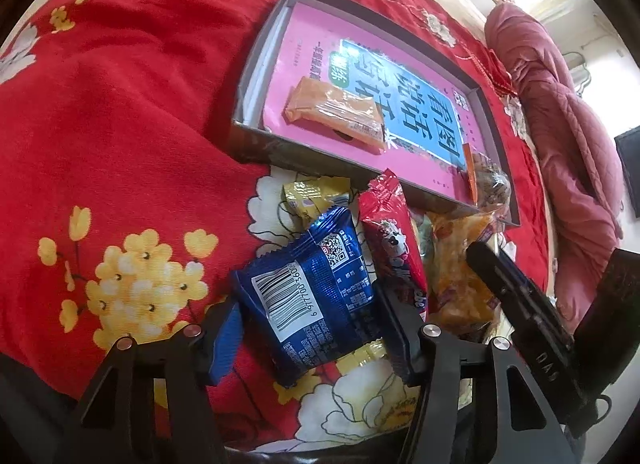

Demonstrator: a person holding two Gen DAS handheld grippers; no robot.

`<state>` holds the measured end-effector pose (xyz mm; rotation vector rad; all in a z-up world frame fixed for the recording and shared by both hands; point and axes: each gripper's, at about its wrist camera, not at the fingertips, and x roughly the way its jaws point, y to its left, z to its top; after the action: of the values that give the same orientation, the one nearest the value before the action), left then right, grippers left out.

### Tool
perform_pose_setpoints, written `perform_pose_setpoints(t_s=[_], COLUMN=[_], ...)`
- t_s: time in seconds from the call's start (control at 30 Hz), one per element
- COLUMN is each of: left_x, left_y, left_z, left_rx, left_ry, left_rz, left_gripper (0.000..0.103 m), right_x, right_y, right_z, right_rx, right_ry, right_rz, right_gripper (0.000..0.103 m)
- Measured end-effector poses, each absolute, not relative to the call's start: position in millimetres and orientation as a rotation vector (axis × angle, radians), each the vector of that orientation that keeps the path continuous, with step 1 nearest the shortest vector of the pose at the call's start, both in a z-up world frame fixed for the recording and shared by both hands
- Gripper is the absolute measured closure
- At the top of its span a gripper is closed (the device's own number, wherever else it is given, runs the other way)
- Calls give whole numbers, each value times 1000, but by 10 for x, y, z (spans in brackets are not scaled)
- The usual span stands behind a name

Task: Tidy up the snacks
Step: 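Grasp the puffed-rice bar bag with the right gripper while the left gripper grasps the blue biscuit pack, then lift both held packs and carry them toward the grey tray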

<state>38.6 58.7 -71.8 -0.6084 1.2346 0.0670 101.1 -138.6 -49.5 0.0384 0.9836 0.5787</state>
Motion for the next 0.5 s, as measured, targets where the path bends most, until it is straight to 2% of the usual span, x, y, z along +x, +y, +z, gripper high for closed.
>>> perform_pose_setpoints(t_s=[0.27,0.5], left_x=[345,332], left_y=[696,724], left_z=[-711,-664], left_rx=[-625,-620], left_ry=[1227,1209], left_rz=[91,94], left_gripper=[41,41], right_x=[904,947], right_y=[-1125,-1089], right_z=[-545,-665], right_rx=[-130,-134], right_ry=[972,1030], right_rz=[590,585], right_gripper=[65,65])
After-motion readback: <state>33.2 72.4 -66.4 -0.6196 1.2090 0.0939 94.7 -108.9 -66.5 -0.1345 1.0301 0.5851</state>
